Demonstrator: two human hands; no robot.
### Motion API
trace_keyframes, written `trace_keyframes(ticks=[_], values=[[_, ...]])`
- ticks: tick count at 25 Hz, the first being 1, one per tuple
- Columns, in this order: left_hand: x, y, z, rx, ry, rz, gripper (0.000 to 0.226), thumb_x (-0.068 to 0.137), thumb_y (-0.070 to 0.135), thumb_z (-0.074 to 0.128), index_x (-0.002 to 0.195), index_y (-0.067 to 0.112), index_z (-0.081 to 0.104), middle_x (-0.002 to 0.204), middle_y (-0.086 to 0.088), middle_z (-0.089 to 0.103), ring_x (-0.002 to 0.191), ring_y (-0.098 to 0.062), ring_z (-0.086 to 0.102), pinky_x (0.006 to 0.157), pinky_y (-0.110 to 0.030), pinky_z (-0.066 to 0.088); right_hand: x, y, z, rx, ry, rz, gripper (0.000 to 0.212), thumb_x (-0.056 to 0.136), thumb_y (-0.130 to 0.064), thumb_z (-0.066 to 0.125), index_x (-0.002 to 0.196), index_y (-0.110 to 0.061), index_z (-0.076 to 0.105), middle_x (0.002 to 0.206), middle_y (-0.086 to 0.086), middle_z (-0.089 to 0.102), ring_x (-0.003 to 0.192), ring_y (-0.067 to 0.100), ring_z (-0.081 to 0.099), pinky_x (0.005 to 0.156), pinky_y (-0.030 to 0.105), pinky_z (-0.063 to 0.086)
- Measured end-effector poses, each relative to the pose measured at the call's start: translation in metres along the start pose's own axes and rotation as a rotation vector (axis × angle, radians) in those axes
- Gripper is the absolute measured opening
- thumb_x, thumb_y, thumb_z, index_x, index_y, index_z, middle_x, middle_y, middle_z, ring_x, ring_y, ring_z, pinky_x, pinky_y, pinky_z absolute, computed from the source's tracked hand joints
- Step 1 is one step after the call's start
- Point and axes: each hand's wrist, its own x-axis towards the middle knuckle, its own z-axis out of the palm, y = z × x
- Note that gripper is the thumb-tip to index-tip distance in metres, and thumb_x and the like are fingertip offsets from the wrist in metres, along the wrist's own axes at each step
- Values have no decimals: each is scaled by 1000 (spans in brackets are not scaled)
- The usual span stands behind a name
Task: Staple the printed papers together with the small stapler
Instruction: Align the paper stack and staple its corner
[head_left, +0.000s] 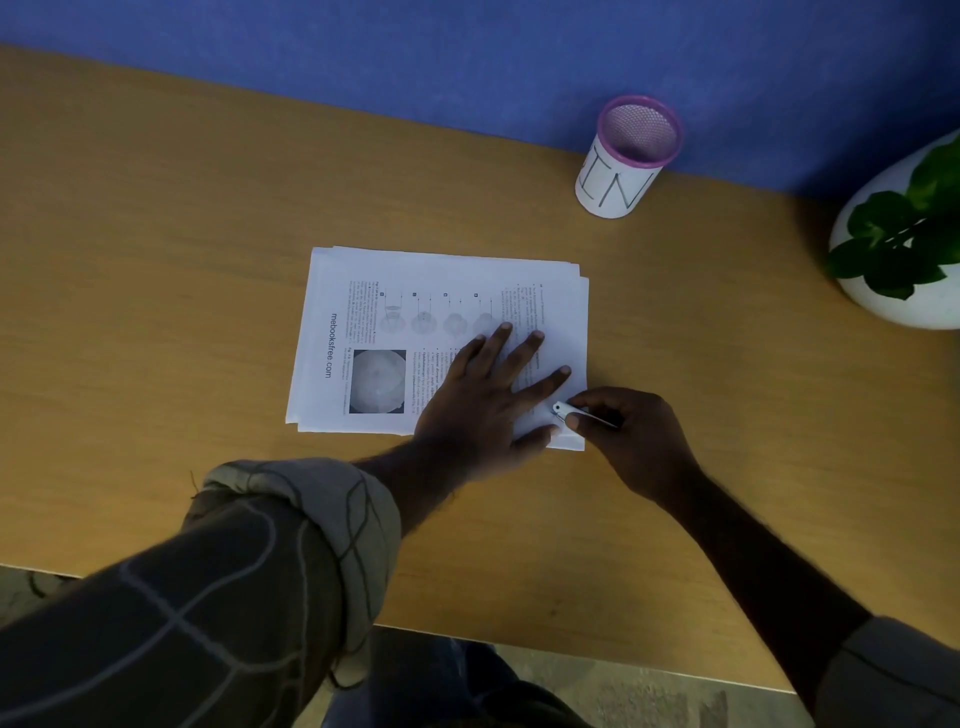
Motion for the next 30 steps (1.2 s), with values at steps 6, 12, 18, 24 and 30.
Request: trace_keyframes(ticks=[6,12,18,24,30], values=[[1,-1,-1,3,-2,5,62,94,67,35,151,41,36,168,-7,21,154,-38,15,122,-55,18,1,-3,5,20,81,-14,19,90,-30,67,105,-21,73,89,-8,73,77,7,67,70,35,59],[0,-1,-2,5,-15,2,64,95,67,33,153,41,32,169,-6,19,155,-36,13,123,-55,17,-1,2,-3,-55,37,-62,21,92,-28,64,110,-21,72,95,-7,73,80,9,66,71,31,55],[0,0,-5,11,-23,12,61,97,63,33,153,39,33,168,-8,19,155,-38,13,122,-56,18,-2,11,-11,-555,111,-479,29,79,-11,78,108,-14,72,93,5,73,85,25,66,76,36,45],[-1,0,-5,9,-19,26,59,96,63,35,151,41,35,168,-10,20,154,-40,15,122,-56,18,-1,13,-7,-548,138,-556,31,76,-8,81,106,-13,73,88,6,73,78,24,65,71,32,42],[0,0,-5,10,-45,20,60,96,65,32,152,43,32,169,-9,17,155,-39,12,122,-58,18,0,11,-6,-537,126,-563,31,75,-6,81,105,-12,74,87,7,73,77,24,66,72,34,46]])
